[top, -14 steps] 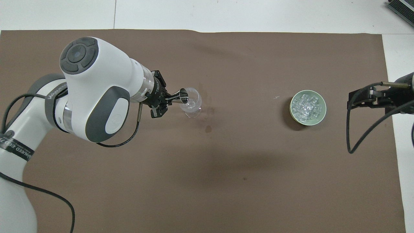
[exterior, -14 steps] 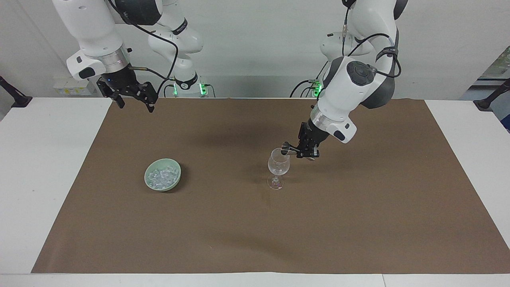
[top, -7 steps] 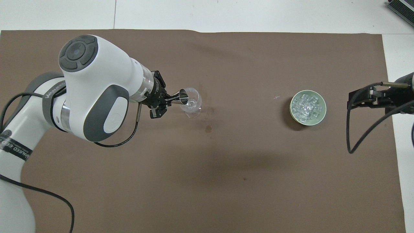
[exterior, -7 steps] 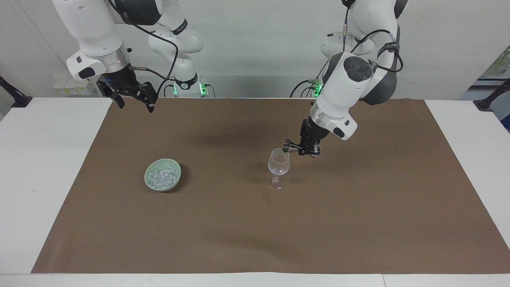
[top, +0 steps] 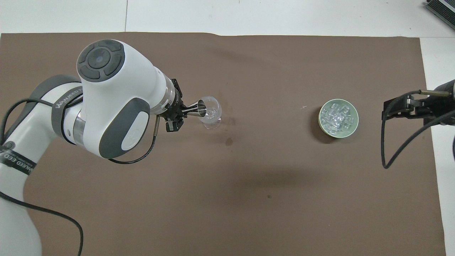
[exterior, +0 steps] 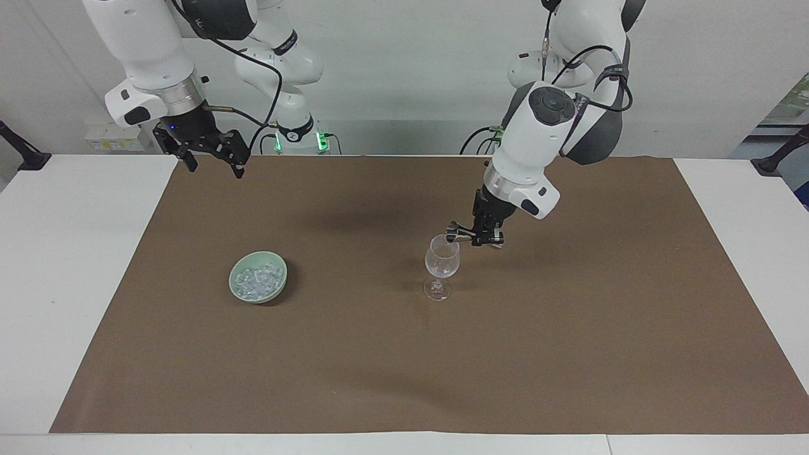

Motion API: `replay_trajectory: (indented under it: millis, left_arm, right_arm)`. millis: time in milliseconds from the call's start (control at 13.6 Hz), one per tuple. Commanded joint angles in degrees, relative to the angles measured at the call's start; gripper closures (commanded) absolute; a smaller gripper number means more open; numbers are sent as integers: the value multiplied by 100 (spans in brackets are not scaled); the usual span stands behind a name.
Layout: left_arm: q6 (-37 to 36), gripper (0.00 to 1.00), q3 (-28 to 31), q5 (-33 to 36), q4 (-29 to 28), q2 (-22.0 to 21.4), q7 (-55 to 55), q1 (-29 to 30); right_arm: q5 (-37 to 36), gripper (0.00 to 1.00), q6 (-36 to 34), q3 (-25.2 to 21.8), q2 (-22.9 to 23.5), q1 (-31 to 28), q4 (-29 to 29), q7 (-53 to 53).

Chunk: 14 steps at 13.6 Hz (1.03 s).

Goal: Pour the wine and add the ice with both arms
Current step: 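Rotate the left gripper to tilt the bottle over the glass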

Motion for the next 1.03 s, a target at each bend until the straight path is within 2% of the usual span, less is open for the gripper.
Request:
replay_trajectory:
  millis: [0, 953]
  left_arm:
    - [-172, 100, -54, 419, 273, 192, -319, -143]
    - [-384, 100, -248, 1140, 598, 377, -662, -161]
  right_arm:
    - [135, 0, 71, 15, -131, -103, -167, -231]
    - [135, 0, 71, 15, -131, -103, -167, -249]
